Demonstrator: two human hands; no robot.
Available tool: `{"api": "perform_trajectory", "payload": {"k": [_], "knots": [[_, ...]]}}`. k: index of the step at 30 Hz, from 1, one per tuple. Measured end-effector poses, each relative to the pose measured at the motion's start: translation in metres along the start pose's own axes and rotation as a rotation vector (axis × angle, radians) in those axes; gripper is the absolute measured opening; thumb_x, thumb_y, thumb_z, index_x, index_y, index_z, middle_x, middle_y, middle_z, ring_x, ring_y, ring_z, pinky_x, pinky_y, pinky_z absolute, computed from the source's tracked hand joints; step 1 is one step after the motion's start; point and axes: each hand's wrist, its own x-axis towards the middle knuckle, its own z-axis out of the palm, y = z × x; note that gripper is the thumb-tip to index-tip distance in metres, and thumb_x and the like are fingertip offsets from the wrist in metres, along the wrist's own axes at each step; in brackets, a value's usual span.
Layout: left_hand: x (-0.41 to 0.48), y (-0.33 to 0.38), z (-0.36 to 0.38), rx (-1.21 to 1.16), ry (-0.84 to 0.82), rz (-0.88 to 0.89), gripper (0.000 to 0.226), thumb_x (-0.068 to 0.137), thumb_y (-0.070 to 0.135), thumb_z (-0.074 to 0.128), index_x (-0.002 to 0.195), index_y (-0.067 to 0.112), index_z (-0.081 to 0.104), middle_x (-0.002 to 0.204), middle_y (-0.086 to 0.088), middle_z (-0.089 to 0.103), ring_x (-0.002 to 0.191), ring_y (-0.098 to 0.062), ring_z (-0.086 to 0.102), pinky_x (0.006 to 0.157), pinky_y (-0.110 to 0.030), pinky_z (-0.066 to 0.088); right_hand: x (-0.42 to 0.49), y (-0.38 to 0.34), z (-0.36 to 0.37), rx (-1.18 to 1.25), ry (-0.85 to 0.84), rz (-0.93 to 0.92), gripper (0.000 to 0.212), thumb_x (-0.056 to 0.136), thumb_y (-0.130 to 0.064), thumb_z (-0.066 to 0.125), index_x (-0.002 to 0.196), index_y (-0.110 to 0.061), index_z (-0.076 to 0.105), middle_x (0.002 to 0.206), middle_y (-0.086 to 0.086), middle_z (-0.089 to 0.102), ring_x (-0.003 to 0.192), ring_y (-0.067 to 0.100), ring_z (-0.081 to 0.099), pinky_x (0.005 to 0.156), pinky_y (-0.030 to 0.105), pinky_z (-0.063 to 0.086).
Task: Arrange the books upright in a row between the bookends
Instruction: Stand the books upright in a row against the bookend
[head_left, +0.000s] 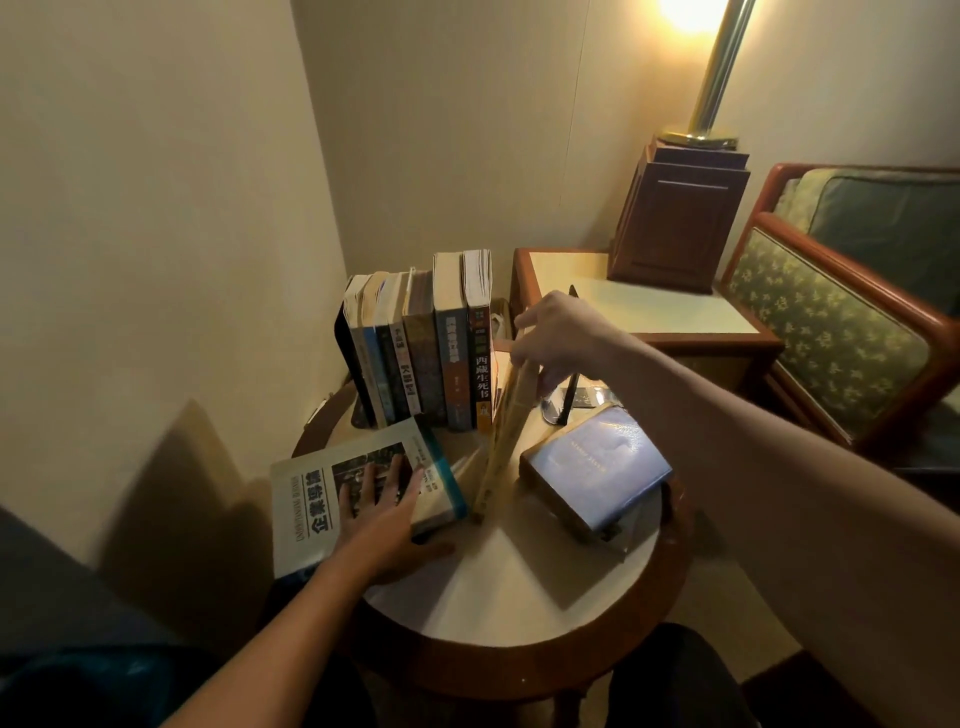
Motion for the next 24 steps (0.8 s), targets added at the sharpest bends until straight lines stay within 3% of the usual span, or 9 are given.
{"api": "perform_trajectory", "payload": {"k": [3, 5, 8, 10, 12, 15, 18, 22, 24], "knots": [[0.002, 0.005, -0.005, -0.084, -0.006, -0.012, 0.115, 0.074, 0.085, 0.053, 0.155, 0.040, -0.014, 0.163, 0.003, -0.024, 0.148, -0.033, -0.027, 0.115, -0.062, -0.019, -0.002, 0.011, 0.006, 0.081, 0.078, -0.008, 0.030, 0.089, -0.006, 0.068, 0.118, -0.004, 0.066, 0.083, 0.002, 0.065, 0.062, 0.019, 0.073, 0.055, 0.026, 0.061], [0.002, 0.016, -0.010, -0.186, 0.011, 0.018, 0.109, 0.075, 0.082, 0.054, 0.158, 0.037, -0.002, 0.166, 0.002, -0.010, 0.150, -0.036, -0.016, 0.115, -0.066, -0.014, 0.000, 0.015, 0.009, 0.121, 0.098, -0.031, 0.038, 0.088, -0.007, 0.071, 0.126, -0.006, 0.063, 0.090, 0.002, 0.065, 0.057, 0.016, 0.072, 0.052, 0.025, 0.059], [-0.004, 0.047, -0.028, -0.496, 0.128, 0.154, 0.098, 0.081, 0.067, 0.062, 0.158, 0.032, 0.011, 0.165, 0.000, 0.017, 0.151, -0.030, 0.017, 0.120, -0.062, 0.016, 0.001, 0.019, 0.013, 0.160, 0.098, -0.057, 0.051, 0.090, -0.013, 0.072, 0.138, -0.014, 0.056, 0.105, 0.005, 0.066, 0.053, 0.012, 0.071, 0.051, 0.025, 0.059], [-0.010, 0.072, -0.050, -0.691, 0.230, 0.259, 0.095, 0.083, 0.065, 0.063, 0.158, 0.031, 0.017, 0.157, -0.001, 0.039, 0.139, -0.023, 0.041, 0.113, -0.049, 0.038, 0.000, 0.024, 0.017, 0.214, 0.052, -0.054, 0.056, 0.091, -0.021, 0.072, 0.143, -0.022, 0.051, 0.112, 0.005, 0.066, 0.058, 0.015, 0.073, 0.057, 0.031, 0.062], [-0.018, 0.094, -0.073, -0.766, 0.345, 0.378, 0.090, 0.083, 0.068, 0.058, 0.157, 0.034, 0.018, 0.144, 0.006, 0.053, 0.125, -0.014, 0.055, 0.106, -0.039, 0.047, -0.001, 0.030, 0.021, 0.267, 0.017, -0.072, 0.058, 0.093, -0.030, 0.069, 0.146, -0.028, 0.047, 0.125, 0.008, 0.065, 0.070, 0.019, 0.075, 0.062, 0.037, 0.064], [-0.025, 0.118, -0.097, -0.674, 0.538, 0.529, 0.081, 0.094, 0.055, 0.051, 0.159, 0.030, 0.010, 0.146, 0.012, 0.048, 0.120, -0.002, 0.054, 0.106, -0.021, 0.040, -0.005, 0.043, 0.029, 0.333, 0.033, -0.141, 0.050, 0.098, -0.036, 0.060, 0.147, -0.034, 0.047, 0.140, 0.004, 0.058, 0.094, 0.019, 0.072, 0.066, 0.034, 0.063], [-0.021, 0.124, -0.106, -0.476, 0.726, 0.601, 0.073, 0.100, 0.035, 0.053, 0.159, 0.026, 0.010, 0.153, 0.005, 0.040, 0.120, -0.004, 0.054, 0.104, -0.020, 0.033, -0.008, 0.059, 0.035, 0.486, -0.001, -0.196, 0.040, 0.102, -0.033, 0.053, 0.142, -0.037, 0.053, 0.140, 0.003, 0.058, 0.113, 0.026, 0.065, 0.078, 0.043, 0.063], [-0.019, 0.124, -0.115, -0.396, 0.711, 0.544, 0.064, 0.100, 0.021, 0.053, 0.157, 0.029, 0.025, 0.149, -0.008, 0.050, 0.114, -0.018, 0.067, 0.093, -0.016, 0.045, -0.012, 0.070, 0.038, 0.623, -0.069, -0.181, 0.040, 0.104, -0.026, 0.051, 0.142, -0.037, 0.053, 0.139, 0.001, 0.058, 0.104, 0.022, 0.070, 0.079, 0.044, 0.062], [-0.022, 0.126, -0.122, -0.367, 0.681, 0.470, 0.061, 0.100, 0.022, 0.054, 0.155, 0.029, 0.029, 0.129, -0.008, 0.067, 0.098, -0.016, 0.071, 0.084, -0.020, 0.054, -0.014, 0.073, 0.040, 0.656, -0.066, -0.192, 0.040, 0.105, -0.022, 0.049, 0.142, -0.037, 0.054, 0.137, -0.001, 0.059, 0.104, 0.020, 0.069, 0.077, 0.040, 0.063]]}}
